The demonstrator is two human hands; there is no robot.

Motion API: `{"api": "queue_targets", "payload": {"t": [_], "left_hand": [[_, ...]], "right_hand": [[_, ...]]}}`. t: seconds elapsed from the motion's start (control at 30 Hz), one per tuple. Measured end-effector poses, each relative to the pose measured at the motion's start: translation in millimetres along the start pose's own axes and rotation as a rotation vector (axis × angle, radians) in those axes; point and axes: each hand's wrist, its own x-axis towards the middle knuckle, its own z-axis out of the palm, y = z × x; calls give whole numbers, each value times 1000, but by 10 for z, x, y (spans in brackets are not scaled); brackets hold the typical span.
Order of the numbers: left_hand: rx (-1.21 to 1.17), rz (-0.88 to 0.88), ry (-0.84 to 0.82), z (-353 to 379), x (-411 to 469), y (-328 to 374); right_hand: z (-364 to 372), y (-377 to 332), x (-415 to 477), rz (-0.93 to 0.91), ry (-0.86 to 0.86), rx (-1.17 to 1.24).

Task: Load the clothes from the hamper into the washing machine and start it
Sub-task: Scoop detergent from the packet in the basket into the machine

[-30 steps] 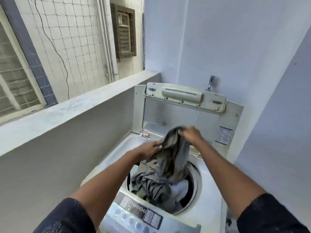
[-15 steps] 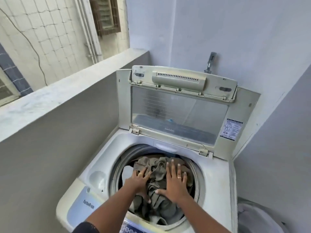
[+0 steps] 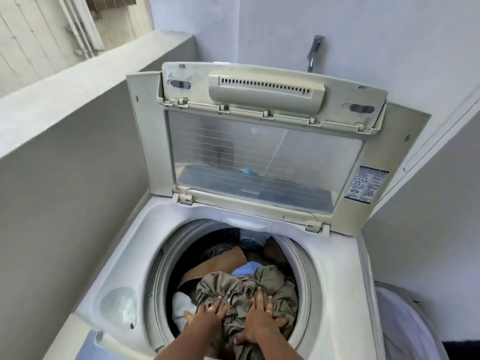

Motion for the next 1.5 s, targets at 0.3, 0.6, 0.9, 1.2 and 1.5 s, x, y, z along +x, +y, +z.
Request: {"api": "queue_targets", "payload": {"t": [0.3,0.6,0.9,1.2,1.5], "left_hand": [[-83,6,160,-192,219,-143],[-613,100,474,-754,134,4],[-2149,348,177,-1335,151,437],[-2234,343,60,-1416,327,481],[-2281,233,237,-1427,250,497]], "right_hand": [[-206,70,142,-163,217,130],[-554,-252,-98,-5,758,960],[-1168,-466,-166,-355,168,2515],[-1415,-493,-116,-274,121,2635],[-1496,-623,-112,-213,131,2754]]}}
